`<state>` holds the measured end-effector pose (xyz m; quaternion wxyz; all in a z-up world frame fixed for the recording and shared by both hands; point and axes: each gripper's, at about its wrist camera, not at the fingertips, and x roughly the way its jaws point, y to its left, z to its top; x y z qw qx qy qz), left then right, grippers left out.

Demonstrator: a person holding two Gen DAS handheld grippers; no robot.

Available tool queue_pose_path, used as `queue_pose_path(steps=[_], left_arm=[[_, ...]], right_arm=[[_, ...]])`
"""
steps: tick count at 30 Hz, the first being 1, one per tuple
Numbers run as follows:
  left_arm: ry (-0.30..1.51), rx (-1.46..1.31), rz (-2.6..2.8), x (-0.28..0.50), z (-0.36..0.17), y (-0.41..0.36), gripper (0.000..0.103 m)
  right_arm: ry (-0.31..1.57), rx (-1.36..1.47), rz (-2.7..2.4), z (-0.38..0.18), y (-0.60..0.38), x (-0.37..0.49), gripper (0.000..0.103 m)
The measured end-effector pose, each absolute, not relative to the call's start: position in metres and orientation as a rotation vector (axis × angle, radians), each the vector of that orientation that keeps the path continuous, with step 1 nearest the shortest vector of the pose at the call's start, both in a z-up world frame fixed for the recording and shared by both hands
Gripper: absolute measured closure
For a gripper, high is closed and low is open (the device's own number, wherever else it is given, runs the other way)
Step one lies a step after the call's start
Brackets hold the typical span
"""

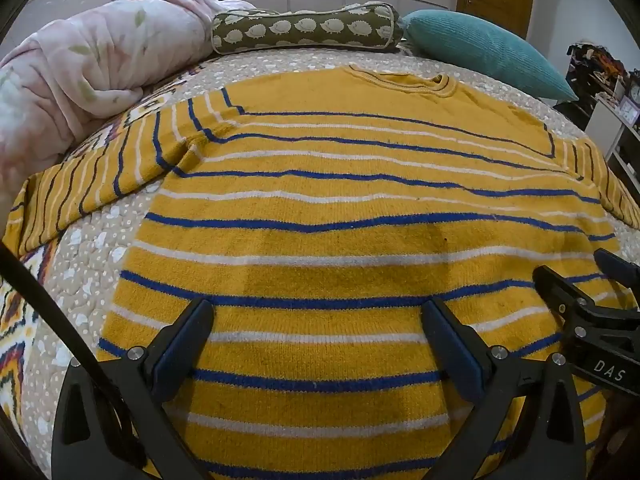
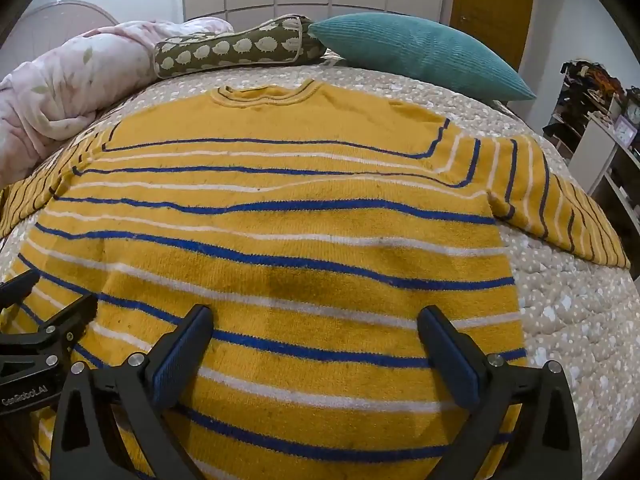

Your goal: Fold small clothes

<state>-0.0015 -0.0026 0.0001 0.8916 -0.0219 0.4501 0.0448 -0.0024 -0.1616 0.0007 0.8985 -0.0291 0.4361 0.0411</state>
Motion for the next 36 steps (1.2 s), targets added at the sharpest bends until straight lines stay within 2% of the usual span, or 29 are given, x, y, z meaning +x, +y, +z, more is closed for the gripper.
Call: queue_pose_path(steps=[30, 36], left_arm=[[0.93, -0.045, 0.096, -0.002, -0.001, -0.003, 0.0], [0.928, -0.045, 0.097, -0.002, 0.0, -0.004, 0.0]], right_arm=[[0.927, -0.104, 0.048, 0.003, -0.151, -0.006, 0.0], [0.939, -0.02, 0.11, 0.002, -0.161, -0.002, 0.0]])
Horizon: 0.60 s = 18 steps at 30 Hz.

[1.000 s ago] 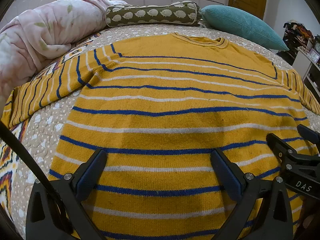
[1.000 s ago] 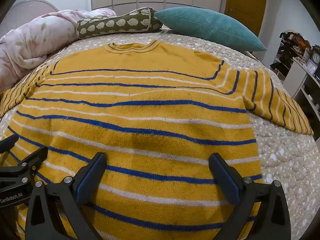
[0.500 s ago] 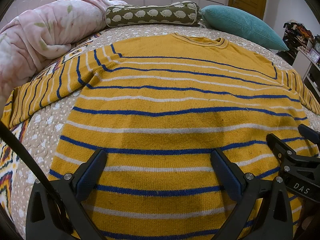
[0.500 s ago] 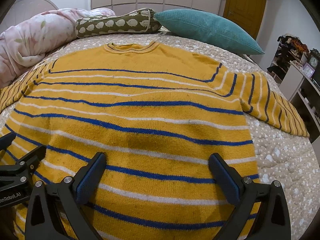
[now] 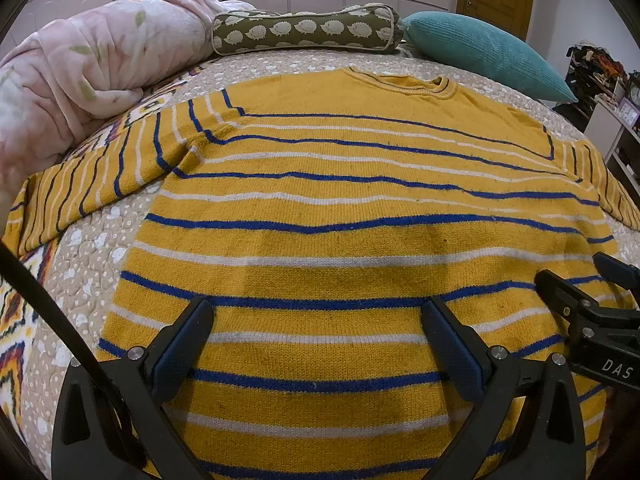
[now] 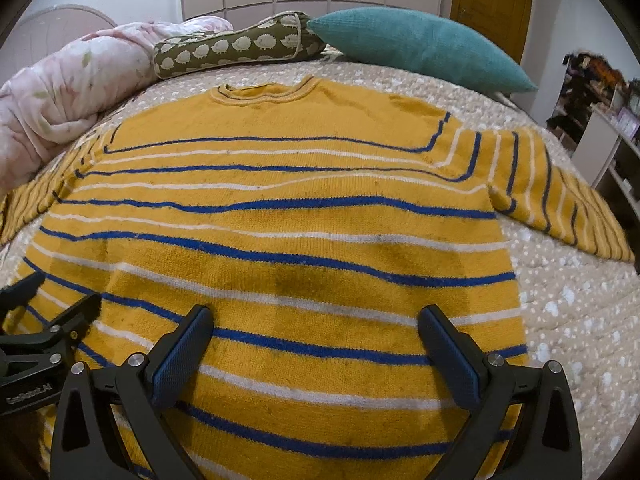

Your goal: Fold small clothes

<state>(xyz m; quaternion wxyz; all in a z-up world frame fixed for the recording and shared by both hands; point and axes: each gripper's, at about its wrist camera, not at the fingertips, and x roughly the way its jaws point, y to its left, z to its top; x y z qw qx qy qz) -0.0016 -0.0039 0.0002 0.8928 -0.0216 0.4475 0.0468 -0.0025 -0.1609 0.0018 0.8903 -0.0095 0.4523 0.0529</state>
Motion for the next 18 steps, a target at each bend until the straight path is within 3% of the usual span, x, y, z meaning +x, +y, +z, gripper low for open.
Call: queue_pose_path(steps=[13, 14, 16, 18], left_arm=[[0.959, -0.05, 0.101, 0.004, 0.001, -0.003, 0.0], [0.958, -0.052, 0.099, 0.003, 0.001, -0.003, 0.0], [0.951, -0.056, 0.096, 0.003, 0.0, -0.002, 0.0], [0.948, -0.055, 0.096, 0.001, -0.001, -0.001, 0.0]], right_arm=[[0.972, -0.014, 0.187, 0.005, -0.168, 0.003, 0.001], [0.979, -0.003, 0.21, 0.009, -0.173, 0.002, 0.004], [0.947, 0.075, 0.237, 0.022, -0.194, -0.001, 0.023], [0.895, 0.172, 0.224, 0.038, -0.232, -0.007, 0.029]])
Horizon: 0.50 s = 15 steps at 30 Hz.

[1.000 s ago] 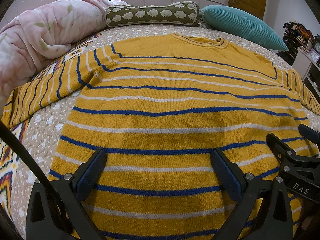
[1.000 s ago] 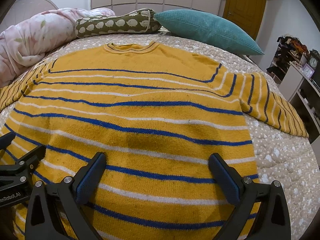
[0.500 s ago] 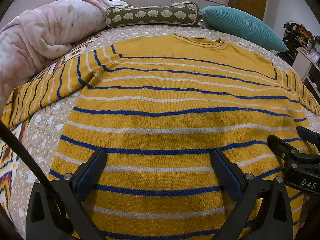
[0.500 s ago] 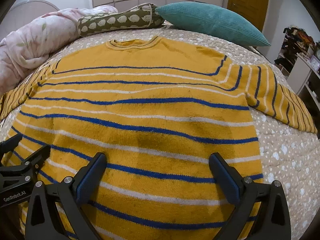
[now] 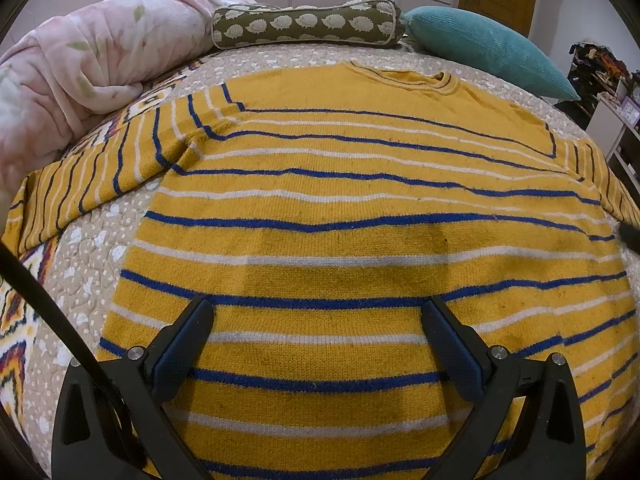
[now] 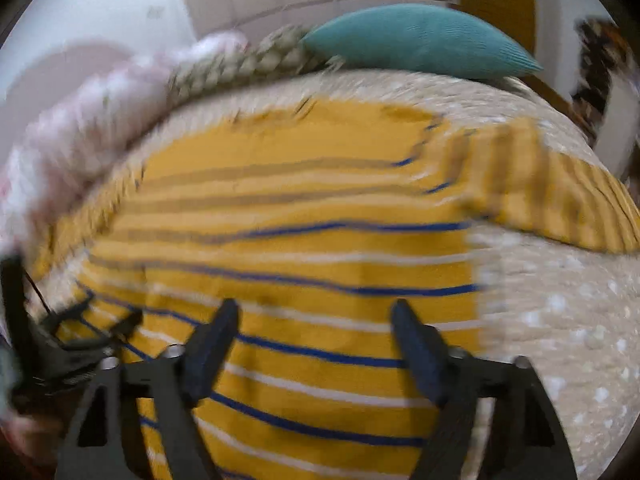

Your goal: Fold small clothes

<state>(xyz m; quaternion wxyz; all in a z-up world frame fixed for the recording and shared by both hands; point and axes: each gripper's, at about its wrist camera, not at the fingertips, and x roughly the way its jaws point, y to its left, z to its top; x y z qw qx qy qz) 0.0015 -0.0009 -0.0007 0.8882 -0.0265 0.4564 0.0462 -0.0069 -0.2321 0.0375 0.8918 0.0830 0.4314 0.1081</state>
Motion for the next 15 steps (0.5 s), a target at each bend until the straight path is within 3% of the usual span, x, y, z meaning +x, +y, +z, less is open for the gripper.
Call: queue_pose_path(steps=[4, 8, 10, 15], left_arm=[[0.944, -0.056, 0.096, 0.001, -0.001, -0.001, 0.0], [0.937, -0.053, 0.099, -0.001, -0.001, -0.002, 0.0], [0.934, -0.052, 0.1, -0.002, -0.001, -0.002, 0.0], [0.933, -0.052, 0.101, -0.002, -0.001, -0.002, 0.0]], right_arm=[[0.832, 0.268, 0.029, 0.045, -0.329, -0.014, 0.031], [0.857, 0.535, -0.214, 0.016, -0.463, -0.018, 0.033], [0.813, 0.72, -0.241, 0.002, -0.52, -0.024, 0.049], [0.762, 0.878, -0.262, 0.006, -0.575, -0.004, 0.049]])
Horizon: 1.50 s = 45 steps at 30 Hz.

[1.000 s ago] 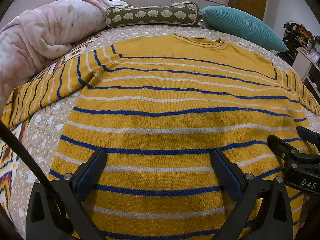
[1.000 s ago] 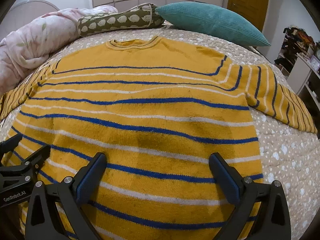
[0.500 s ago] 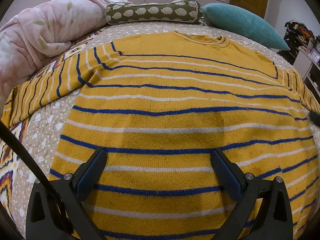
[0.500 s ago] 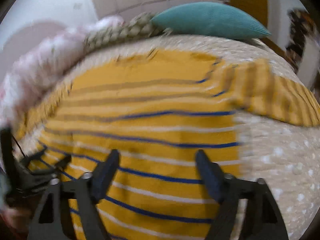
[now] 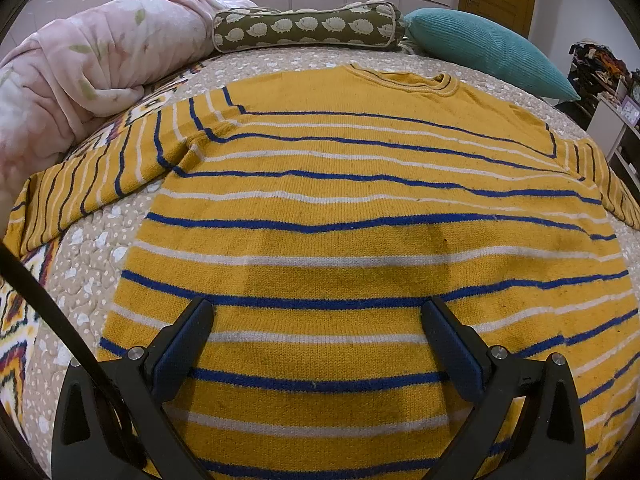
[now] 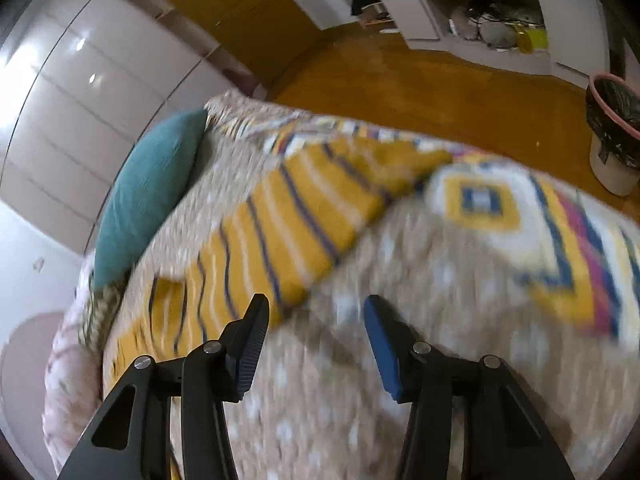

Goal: Fold small clothes
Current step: 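Grasp a sweater sleeve cuff with the right tool and fold it across the body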

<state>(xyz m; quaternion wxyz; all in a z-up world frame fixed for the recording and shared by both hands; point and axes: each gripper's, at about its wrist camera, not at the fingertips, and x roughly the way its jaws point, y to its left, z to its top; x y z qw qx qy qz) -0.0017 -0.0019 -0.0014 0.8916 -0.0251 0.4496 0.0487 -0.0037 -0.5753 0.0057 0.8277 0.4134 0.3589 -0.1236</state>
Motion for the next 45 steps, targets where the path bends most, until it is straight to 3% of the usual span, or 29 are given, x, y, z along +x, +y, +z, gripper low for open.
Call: queue_pose_path(steps=[5, 6, 7, 8, 12, 16, 22, 27, 31, 37, 45], left_arm=[[0.933, -0.052, 0.101, -0.002, -0.001, -0.002, 0.0], [0.933, -0.052, 0.101, -0.002, -0.001, -0.002, 0.0], [0.933, -0.053, 0.1, -0.002, -0.001, -0.002, 0.0], [0.933, -0.055, 0.099, -0.001, -0.001, -0.002, 0.0], [0.932, -0.065, 0.093, -0.002, -0.001, -0.001, 0.0], [0.926, -0.092, 0.077, -0.004, 0.006, 0.004, 0.001], [0.779, -0.265, 0.059, -0.051, 0.059, 0.037, 0.003], [0.67, -0.366, 0.081, -0.109, 0.096, 0.088, 0.003], [0.652, -0.405, 0.167, -0.146, 0.096, 0.13, 0.003], [0.653, -0.455, 0.268, -0.185, 0.082, 0.178, 0.003], [0.629, -0.502, 0.281, -0.2, 0.079, 0.194, 0.003]], right_arm=[[0.725, 0.928, -0.303, 0.005, -0.609, 0.031, 0.051], [0.73, 0.934, -0.317, 0.005, -0.608, 0.035, 0.066], [0.722, 0.942, -0.325, 0.005, -0.612, 0.031, 0.09], [0.721, 0.954, -0.318, 0.007, -0.617, 0.03, 0.097], [0.658, 0.932, -0.36, 0.035, -0.631, 0.023, 0.097], [0.656, 0.739, -0.4, 0.08, -0.605, 0.023, 0.097], [0.663, 0.485, -0.248, 0.142, -0.496, 0.052, 0.097], [0.71, 0.243, 0.013, 0.162, -0.341, 0.088, 0.097], [0.769, 0.033, 0.188, 0.141, -0.21, 0.107, 0.097], [0.848, -0.392, 0.304, 0.056, -0.029, 0.107, 0.097], [0.694, -0.947, 0.232, -0.013, 0.07, 0.068, 0.091]])
